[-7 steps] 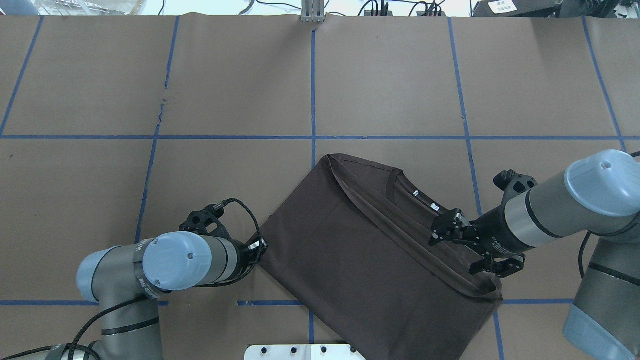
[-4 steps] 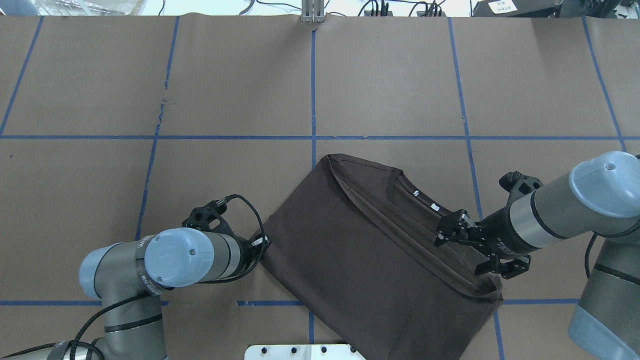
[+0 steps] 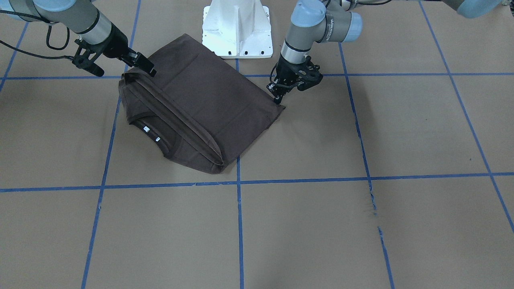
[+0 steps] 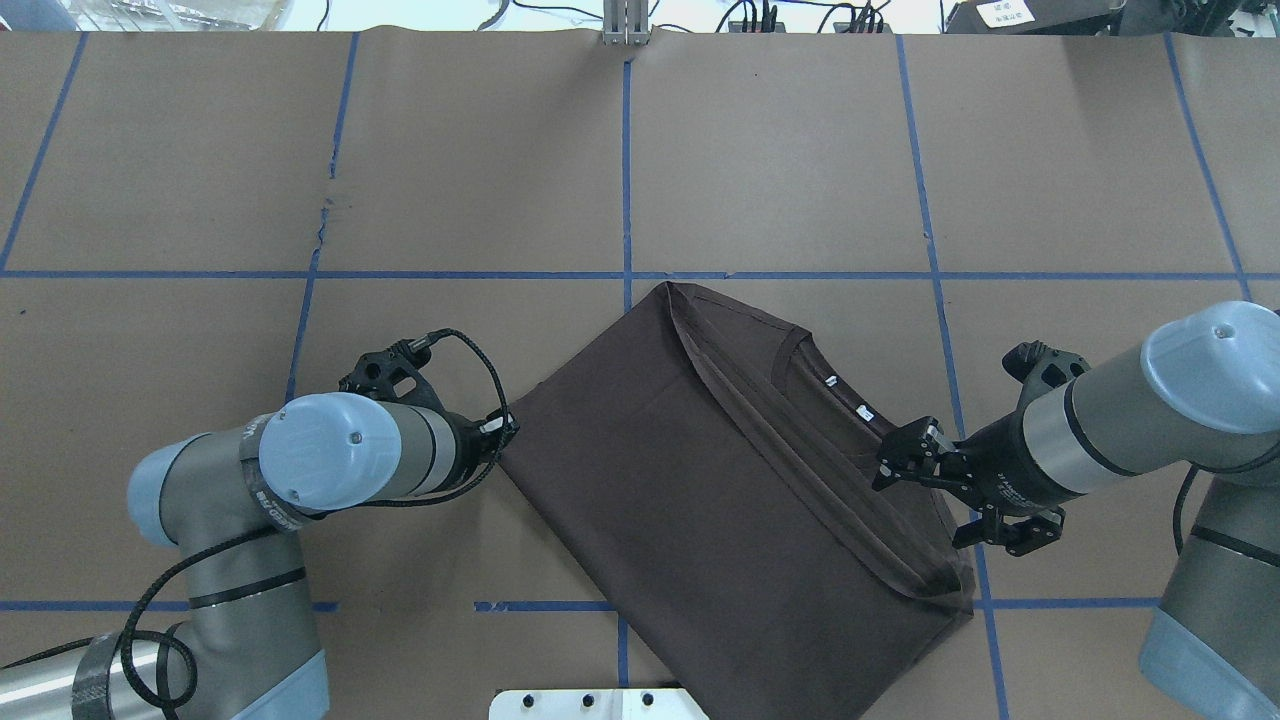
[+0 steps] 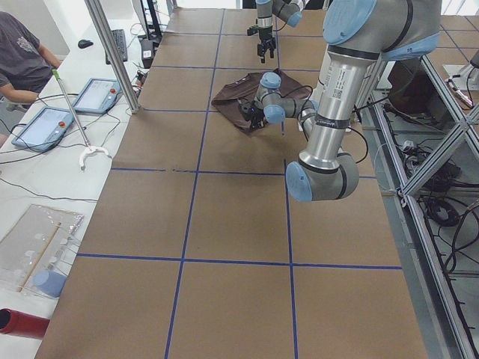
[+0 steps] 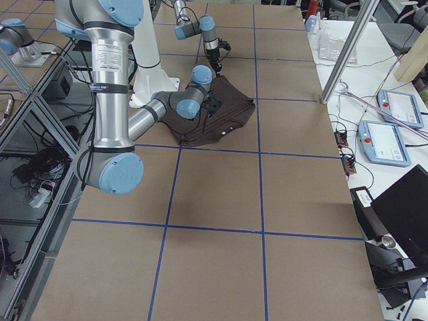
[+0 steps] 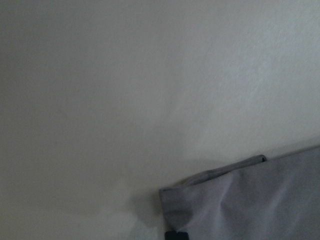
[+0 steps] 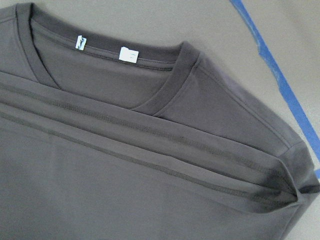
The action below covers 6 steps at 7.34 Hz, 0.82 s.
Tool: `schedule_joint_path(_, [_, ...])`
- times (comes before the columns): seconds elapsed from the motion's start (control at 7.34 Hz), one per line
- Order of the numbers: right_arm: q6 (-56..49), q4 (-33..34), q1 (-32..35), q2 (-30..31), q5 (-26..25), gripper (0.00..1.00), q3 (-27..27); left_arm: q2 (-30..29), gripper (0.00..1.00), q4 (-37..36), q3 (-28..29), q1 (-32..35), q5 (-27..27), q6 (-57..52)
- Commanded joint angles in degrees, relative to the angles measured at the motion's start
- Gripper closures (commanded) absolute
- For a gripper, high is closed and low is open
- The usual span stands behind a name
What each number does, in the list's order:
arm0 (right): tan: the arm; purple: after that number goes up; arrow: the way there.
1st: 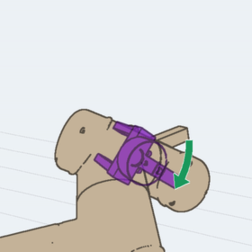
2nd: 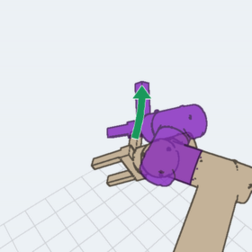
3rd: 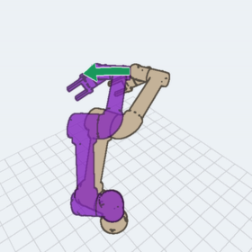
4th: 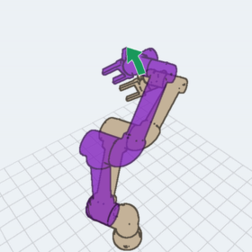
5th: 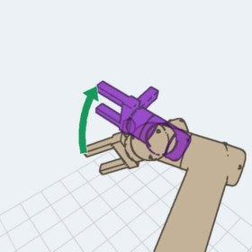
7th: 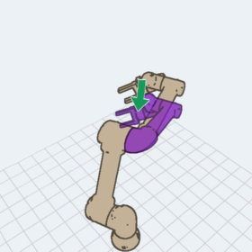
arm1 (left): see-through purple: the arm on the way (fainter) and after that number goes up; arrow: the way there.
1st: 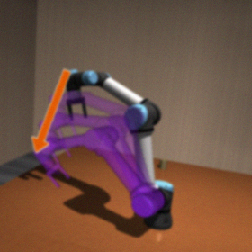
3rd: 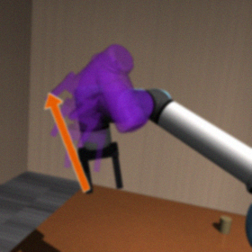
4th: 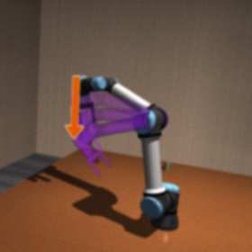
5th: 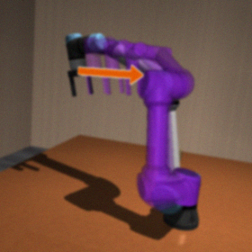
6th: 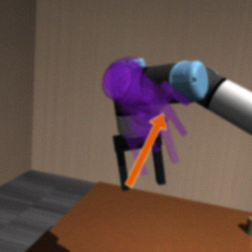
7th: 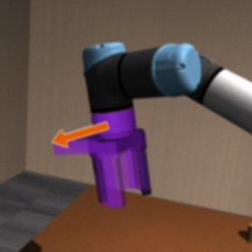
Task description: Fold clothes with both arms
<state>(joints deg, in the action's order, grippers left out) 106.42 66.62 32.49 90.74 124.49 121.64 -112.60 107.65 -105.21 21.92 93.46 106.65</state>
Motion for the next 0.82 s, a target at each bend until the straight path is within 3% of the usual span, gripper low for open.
schedule_joint_path(0.0, [-0.07,0.0,1.08,0.05,0.23,0.0,0.18,-0.42,1.0,-0.08,0.88,5.3,0.14,-10.97])
schedule_joint_path(0.27, [-0.07,0.0,2.31,-0.65,0.58,0.0,0.44,-8.38,1.0,5.34,12.5,13.9,0.32,-16.46])
schedule_joint_path(0.55, [0.02,-0.17,4.76,-1.18,-1.17,0.0,0.35,-21.98,1.0,17.63,36.97,21.12,0.67,-19.52])
schedule_joint_path(0.68, [0.1,-0.18,5.04,-3.62,-2.39,0.0,0.18,-26.49,1.0,22.55,45.27,22.8,1.02,-20.51])
